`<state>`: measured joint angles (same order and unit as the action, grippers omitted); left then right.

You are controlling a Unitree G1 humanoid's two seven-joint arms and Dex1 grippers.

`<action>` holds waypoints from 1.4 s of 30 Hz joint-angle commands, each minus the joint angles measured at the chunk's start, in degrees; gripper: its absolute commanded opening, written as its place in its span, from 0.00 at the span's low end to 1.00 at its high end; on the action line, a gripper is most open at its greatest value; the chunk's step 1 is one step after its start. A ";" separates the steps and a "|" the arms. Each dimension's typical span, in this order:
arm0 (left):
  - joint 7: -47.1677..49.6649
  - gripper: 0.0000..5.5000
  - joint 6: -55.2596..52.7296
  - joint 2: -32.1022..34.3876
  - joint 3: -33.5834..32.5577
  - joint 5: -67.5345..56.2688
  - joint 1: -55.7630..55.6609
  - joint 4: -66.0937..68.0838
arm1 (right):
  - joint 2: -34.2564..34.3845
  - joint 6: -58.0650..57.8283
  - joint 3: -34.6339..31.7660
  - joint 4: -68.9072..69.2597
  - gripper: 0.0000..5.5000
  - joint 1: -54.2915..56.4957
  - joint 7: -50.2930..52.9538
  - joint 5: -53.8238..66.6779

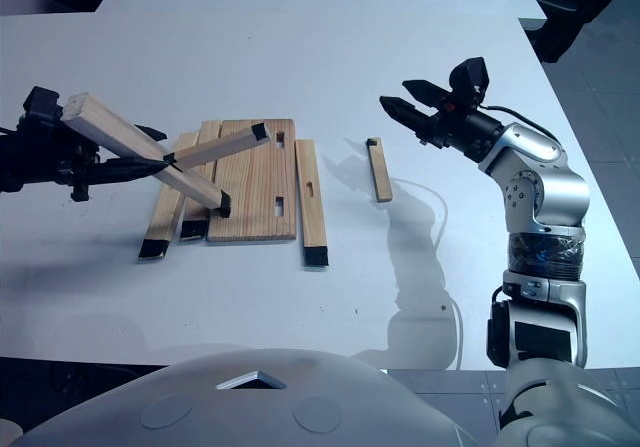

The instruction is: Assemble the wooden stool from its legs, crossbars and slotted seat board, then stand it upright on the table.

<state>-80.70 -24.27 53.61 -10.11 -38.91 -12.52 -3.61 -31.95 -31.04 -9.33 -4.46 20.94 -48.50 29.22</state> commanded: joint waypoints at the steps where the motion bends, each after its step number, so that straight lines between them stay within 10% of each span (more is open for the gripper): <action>1: -1.34 0.37 -0.98 1.06 1.79 1.49 0.23 0.16 | 0.14 0.06 0.13 0.67 0.56 0.11 0.29 0.03; 42: -4.13 0.37 -0.73 1.72 2.58 1.45 -3.72 -0.09 | 2.03 1.56 0.91 0.08 0.56 -1.83 1.80 -1.03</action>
<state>-83.92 -24.40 54.05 -7.19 -37.89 -16.38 -3.83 -29.59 -29.72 -8.84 -4.56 19.44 -47.02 28.92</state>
